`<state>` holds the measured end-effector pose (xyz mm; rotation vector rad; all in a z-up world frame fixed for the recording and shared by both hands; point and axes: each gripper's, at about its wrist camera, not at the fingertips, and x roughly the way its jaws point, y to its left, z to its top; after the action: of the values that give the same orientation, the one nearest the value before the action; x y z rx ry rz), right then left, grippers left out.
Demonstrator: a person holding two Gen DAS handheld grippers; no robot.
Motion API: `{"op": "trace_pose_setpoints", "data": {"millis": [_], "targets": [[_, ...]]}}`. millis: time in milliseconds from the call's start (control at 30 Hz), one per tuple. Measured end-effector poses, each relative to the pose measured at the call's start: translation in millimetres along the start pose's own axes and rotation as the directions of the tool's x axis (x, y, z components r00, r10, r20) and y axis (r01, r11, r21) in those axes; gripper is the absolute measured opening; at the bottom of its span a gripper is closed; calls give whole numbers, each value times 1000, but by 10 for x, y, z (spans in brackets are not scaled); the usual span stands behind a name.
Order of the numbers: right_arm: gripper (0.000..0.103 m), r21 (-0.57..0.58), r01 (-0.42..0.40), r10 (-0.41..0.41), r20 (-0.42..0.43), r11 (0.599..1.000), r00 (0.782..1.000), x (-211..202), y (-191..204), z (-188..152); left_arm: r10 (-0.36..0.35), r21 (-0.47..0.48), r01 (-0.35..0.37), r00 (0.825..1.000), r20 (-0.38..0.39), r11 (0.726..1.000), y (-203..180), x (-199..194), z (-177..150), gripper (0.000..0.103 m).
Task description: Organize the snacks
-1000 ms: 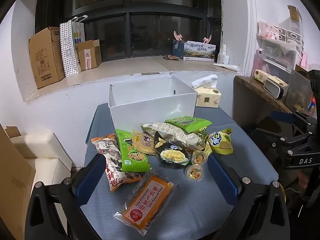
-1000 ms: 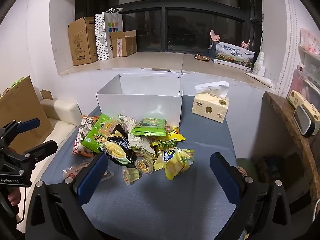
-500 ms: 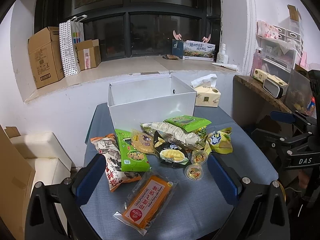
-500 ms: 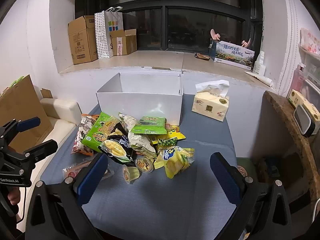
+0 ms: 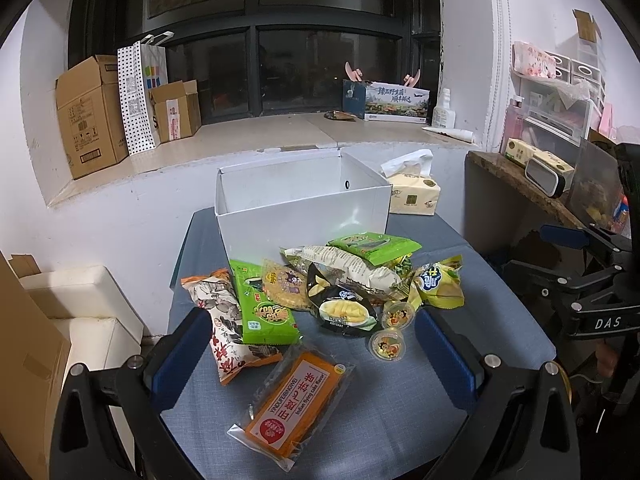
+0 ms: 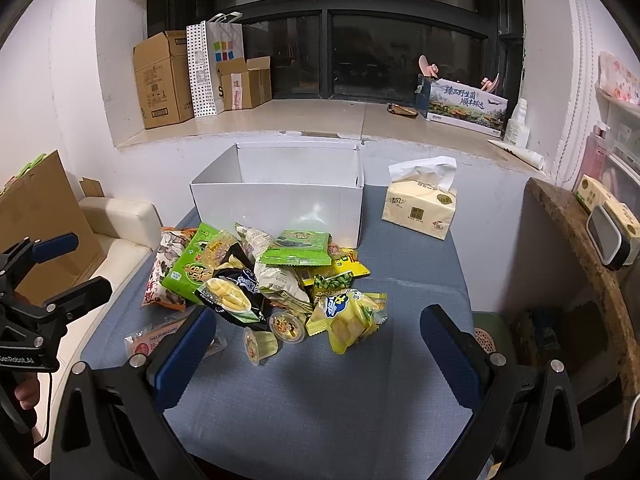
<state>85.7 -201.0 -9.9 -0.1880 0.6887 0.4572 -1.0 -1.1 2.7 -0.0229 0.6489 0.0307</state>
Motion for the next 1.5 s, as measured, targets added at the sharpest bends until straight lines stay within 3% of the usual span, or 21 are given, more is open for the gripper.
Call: {"op": "trace_pose_setpoints", "data": {"millis": [1500], "targets": [[103, 10, -23, 23, -8, 1000, 1000, 72, -9, -38, -25, -7, 25, 1000, 0, 1000, 16, -19, -3, 103]]}}
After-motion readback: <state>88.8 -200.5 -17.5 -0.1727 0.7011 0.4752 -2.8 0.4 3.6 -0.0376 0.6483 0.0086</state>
